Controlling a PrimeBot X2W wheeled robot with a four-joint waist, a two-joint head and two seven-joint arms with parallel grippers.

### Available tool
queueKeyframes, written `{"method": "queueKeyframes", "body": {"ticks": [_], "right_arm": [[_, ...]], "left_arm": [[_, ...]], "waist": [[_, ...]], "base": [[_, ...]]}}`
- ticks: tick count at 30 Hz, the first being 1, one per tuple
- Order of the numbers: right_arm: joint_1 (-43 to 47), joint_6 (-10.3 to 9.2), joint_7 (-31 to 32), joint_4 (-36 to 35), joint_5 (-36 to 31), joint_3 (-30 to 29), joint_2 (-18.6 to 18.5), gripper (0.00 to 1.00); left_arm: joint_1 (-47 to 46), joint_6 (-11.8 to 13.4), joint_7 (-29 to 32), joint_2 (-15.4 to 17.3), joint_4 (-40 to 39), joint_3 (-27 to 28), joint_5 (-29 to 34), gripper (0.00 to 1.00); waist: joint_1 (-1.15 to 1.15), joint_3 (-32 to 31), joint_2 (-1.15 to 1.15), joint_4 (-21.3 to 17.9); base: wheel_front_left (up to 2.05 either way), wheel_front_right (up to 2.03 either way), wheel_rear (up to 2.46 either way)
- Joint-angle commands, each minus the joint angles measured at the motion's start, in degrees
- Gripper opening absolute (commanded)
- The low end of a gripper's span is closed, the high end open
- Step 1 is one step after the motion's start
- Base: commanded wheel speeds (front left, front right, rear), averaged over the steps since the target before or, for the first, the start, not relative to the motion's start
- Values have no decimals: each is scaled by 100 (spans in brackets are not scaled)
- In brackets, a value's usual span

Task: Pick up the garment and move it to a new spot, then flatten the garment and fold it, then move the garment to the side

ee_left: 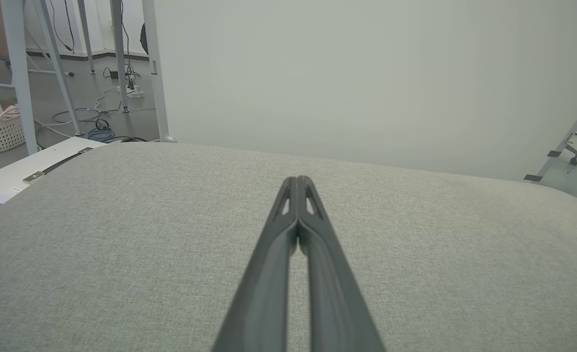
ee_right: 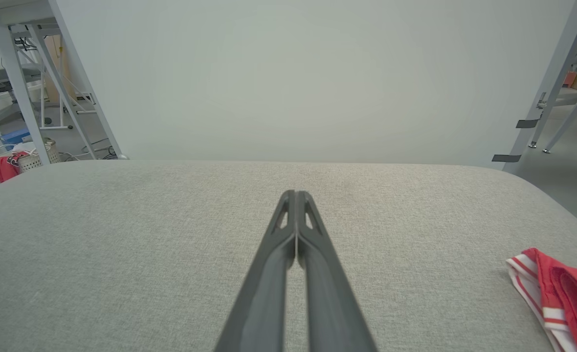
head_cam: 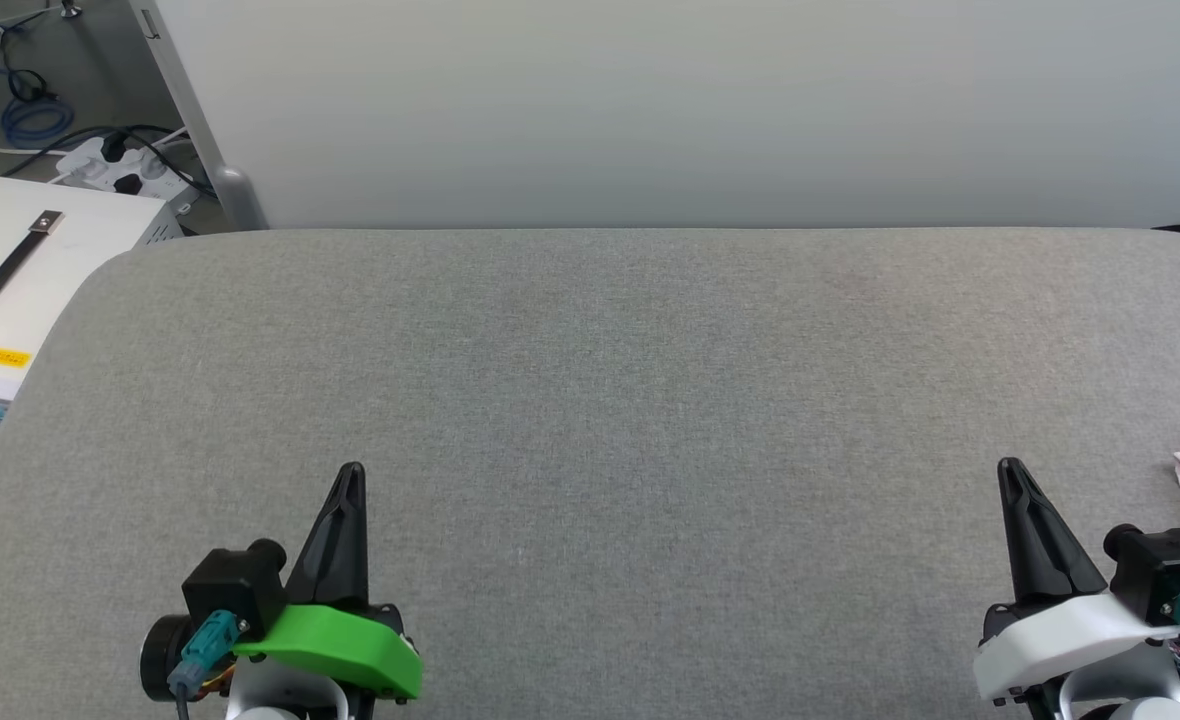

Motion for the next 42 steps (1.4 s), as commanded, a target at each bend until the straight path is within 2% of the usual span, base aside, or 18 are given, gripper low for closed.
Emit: {"method": "queueKeyframes", "body": {"ticks": [1,42], "right_arm": [[-56,-1,30,-25,-43,18,29,0],[-137,-3,392,-81,-453,74,129,0]], "left_arm": [[-13,47,45,-14,-29,25,67,0],[-30,270,538,-32,-271,82,625,0]], "waist": [[0,0,0,-2],[0,9,0,-64]], "base": [[0,0,0],[0,0,0]]}}
